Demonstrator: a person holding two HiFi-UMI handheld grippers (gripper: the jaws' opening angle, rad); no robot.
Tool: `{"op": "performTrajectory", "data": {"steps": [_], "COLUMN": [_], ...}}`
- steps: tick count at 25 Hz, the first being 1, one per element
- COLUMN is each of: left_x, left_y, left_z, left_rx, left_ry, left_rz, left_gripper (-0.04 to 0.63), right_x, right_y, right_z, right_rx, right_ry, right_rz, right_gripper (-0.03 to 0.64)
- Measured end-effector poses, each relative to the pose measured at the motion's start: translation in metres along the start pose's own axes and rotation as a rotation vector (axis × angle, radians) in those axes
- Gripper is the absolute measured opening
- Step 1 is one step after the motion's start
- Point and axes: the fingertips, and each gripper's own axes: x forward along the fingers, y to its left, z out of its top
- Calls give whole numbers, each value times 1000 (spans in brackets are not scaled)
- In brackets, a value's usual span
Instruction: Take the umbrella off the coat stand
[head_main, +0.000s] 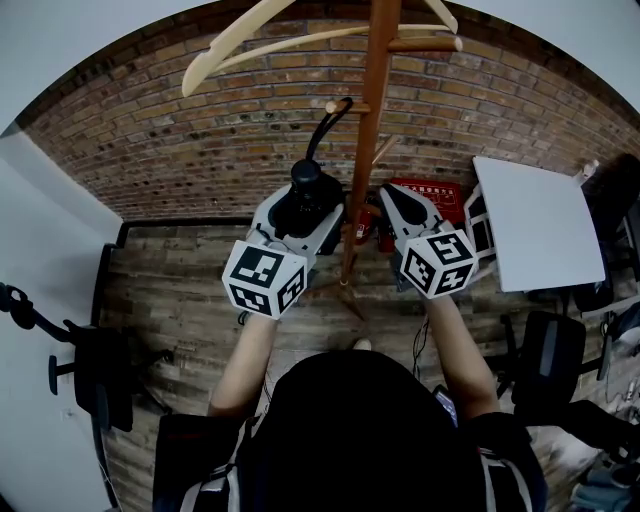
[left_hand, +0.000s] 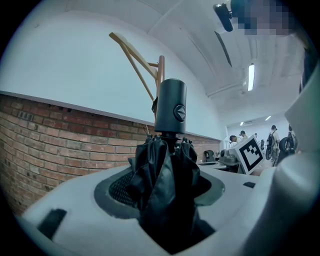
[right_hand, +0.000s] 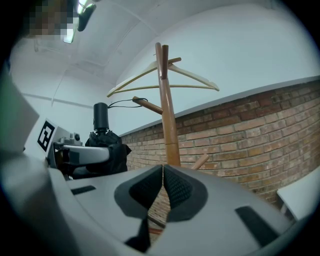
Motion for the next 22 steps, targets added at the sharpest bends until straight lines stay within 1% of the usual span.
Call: {"op": "performTrajectory", "data": {"steps": [6, 15, 22], "left_x": [-12, -31, -49], "left_y": [5, 13, 9], "left_z": [-1, -9, -20], "left_rx": [-20, -43, -64], "left_ry": [-5, 10, 5], "left_rz": [8, 25, -11], "left_gripper": [287, 287, 287], "right_x": [1, -2, -13], "right_y": [10, 25, 44], "right_z": [-1, -3, -10], "right_rx": [-2, 8, 1], "right_ry": [2, 6, 7], "right_rz": [1, -17, -47], "right_gripper": [31, 31, 31]}}
